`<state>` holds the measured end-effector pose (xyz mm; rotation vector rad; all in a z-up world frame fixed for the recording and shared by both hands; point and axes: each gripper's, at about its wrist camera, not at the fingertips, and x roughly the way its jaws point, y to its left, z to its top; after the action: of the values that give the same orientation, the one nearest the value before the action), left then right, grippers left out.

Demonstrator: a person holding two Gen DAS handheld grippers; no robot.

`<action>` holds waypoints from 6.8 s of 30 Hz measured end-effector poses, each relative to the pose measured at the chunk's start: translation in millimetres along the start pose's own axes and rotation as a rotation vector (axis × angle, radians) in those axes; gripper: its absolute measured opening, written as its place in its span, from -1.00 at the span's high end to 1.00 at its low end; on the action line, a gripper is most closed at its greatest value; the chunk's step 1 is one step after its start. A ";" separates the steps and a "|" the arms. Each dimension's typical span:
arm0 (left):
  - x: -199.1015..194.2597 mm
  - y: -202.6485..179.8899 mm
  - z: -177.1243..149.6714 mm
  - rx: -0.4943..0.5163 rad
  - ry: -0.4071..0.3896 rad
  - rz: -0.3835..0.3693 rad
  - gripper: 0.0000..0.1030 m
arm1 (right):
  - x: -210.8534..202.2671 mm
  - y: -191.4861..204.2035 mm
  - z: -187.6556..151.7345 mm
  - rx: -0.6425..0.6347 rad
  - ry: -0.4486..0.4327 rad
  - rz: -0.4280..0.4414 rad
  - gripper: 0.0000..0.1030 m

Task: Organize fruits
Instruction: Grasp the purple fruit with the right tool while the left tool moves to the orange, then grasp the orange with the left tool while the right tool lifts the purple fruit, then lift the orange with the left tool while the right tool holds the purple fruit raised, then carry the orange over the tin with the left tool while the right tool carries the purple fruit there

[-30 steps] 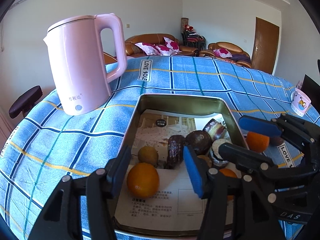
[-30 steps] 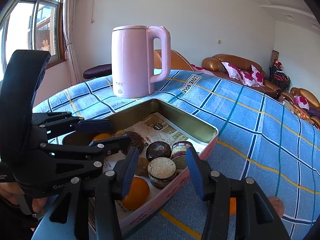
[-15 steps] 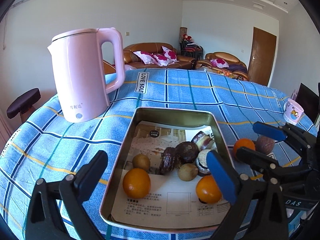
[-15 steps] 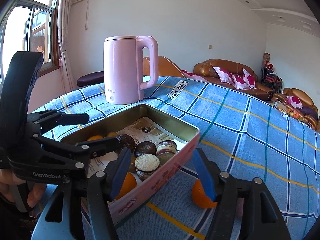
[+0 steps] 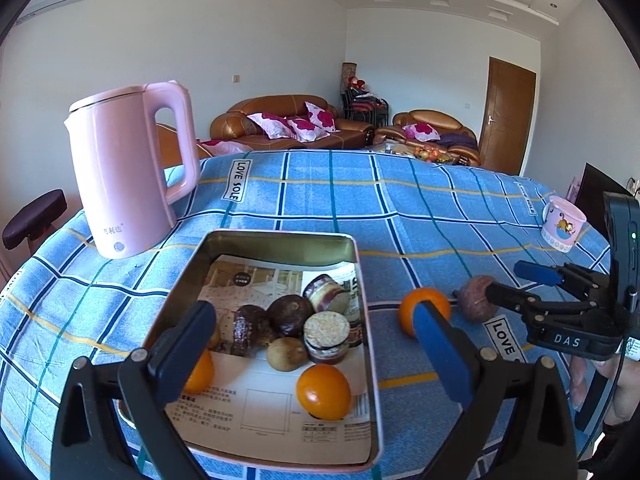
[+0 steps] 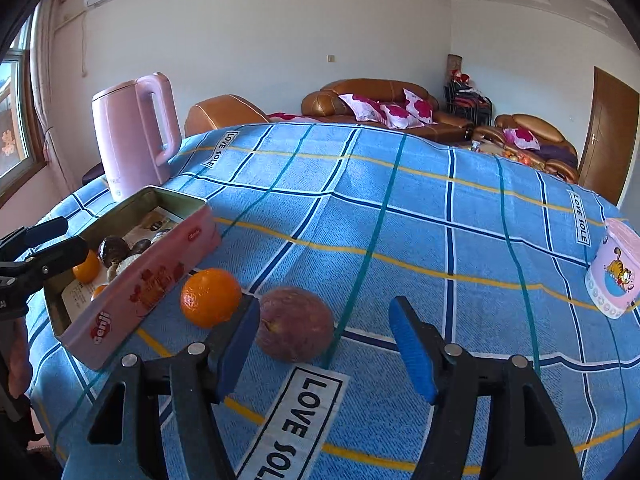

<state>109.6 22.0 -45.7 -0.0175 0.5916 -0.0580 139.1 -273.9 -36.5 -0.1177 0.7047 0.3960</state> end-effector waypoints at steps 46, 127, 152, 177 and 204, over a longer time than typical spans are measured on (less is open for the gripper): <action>99.7 -113.1 -2.1 0.278 0.252 0.070 0.08 | -3.8 -27.8 -11.6 0.074 0.048 -0.014 -0.03; 20.6 -82.2 1.3 0.068 -0.117 -0.028 0.08 | -63.5 -11.8 -20.8 -0.018 -0.274 0.032 -0.03; 3.9 -84.7 -2.5 0.083 -0.200 -0.001 0.08 | -77.5 -12.5 -25.4 -0.026 -0.345 0.018 -0.03; -14.5 -45.7 -14.4 0.027 -0.181 0.020 0.08 | -70.0 24.8 -20.6 -0.047 -0.321 0.101 -0.03; -29.6 23.0 -30.4 -0.029 -0.144 0.115 0.08 | -62.8 105.4 9.9 -0.135 -0.327 0.263 -0.03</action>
<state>69.3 46.7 -55.2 -0.0154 0.4490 0.0629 60.3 -194.4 14.7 -0.0844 0.3695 0.6980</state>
